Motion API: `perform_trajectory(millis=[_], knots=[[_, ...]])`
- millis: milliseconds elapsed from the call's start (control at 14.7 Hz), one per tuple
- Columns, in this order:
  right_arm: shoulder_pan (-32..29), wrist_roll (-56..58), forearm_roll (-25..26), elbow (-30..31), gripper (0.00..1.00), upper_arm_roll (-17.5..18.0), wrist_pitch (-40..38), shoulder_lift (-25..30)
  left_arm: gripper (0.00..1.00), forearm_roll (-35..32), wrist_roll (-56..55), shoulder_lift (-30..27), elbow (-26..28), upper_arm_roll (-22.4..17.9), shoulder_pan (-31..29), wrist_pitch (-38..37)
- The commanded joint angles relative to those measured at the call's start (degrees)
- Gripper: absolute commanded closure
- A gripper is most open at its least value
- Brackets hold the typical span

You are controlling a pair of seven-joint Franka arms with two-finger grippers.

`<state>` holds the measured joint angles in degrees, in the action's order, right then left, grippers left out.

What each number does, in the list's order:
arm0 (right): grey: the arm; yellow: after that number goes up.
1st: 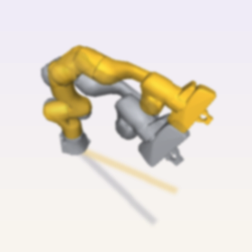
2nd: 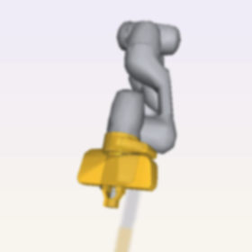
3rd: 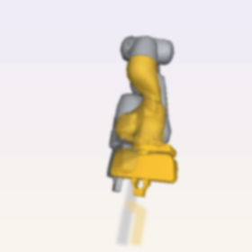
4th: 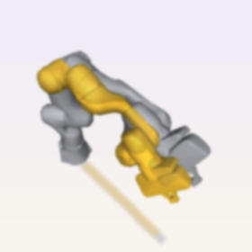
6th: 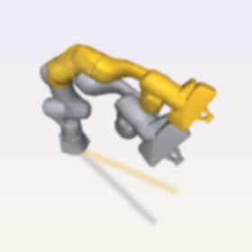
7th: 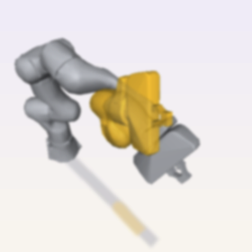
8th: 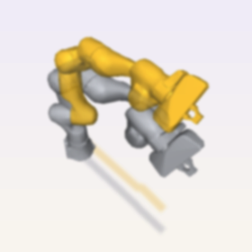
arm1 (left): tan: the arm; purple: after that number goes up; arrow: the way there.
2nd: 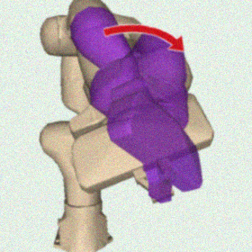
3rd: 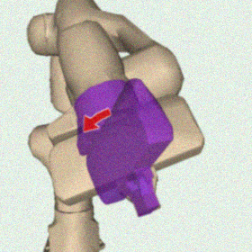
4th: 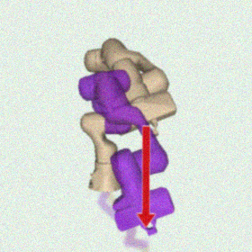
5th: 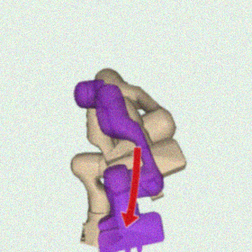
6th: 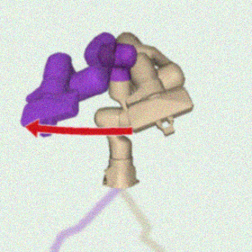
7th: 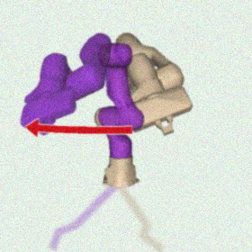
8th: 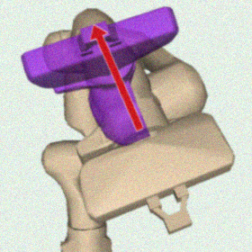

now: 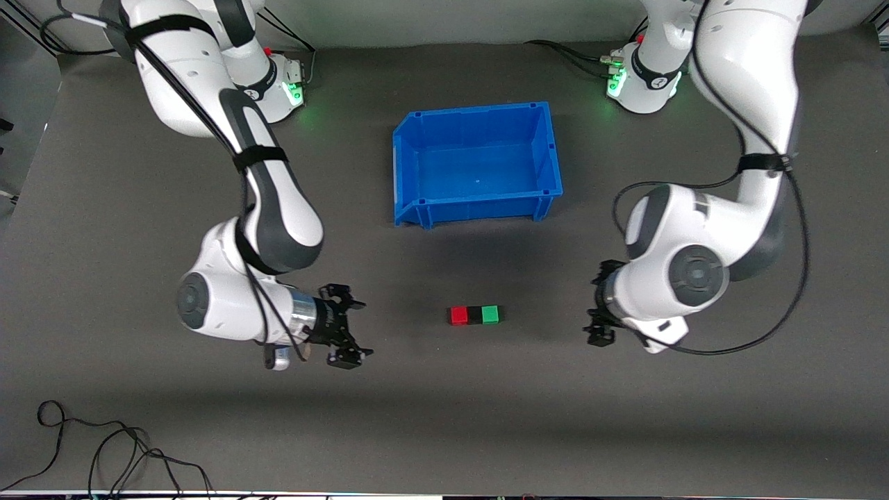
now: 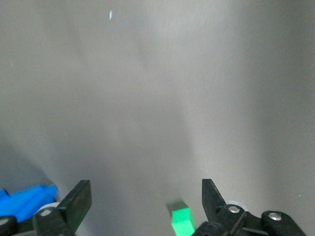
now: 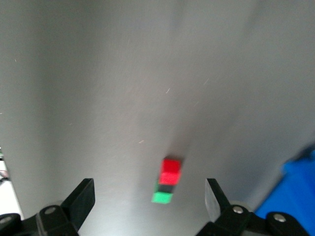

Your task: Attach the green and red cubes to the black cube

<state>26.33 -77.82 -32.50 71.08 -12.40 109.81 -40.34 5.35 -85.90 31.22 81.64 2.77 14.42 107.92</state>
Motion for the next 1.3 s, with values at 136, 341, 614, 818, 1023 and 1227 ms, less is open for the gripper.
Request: perform_trajectory(millis=[136, 341, 614, 818, 1023, 1227], knots=[[1.2, 18.8, 2.8, 5.2, 0.00, -10.3, -12.9, 9.6, 0.00, -0.5, 25.2, -10.0, 6.4, 0.3, -7.3, -6.8], [1.1, 27.0, 7.5, 6.1, 0.00, -13.5, -18.8, 13.8, 0.00, -2.7, 41.2, -13.7, 9.2, 0.2, -9.0, -6.9], [0.7, 35.4, 17.4, 11.3, 0.00, -14.3, -20.2, 22.4, 0.00, -4.5, 60.5, -20.3, 11.8, 0.1, -12.2, -16.5], [-4.5, 41.9, 23.0, 14.3, 0.00, -9.9, -20.3, 28.3, 0.00, -3.9, 71.6, -24.5, 12.0, 0.2, -15.7, -18.1], [-16.5, 52.3, 29.1, 16.0, 0.00, 1.1, -20.4, 32.9, 0.00, -4.1, 75.3, -26.2, 11.3, 0.0, -17.0, -17.2], [-25.9, 63.4, 31.2, 16.0, 0.00, 8.4, -20.4, 35.6, 0.00, -4.4, 75.3, -28.9, 11.5, -0.1, -17.1, -18.4]])
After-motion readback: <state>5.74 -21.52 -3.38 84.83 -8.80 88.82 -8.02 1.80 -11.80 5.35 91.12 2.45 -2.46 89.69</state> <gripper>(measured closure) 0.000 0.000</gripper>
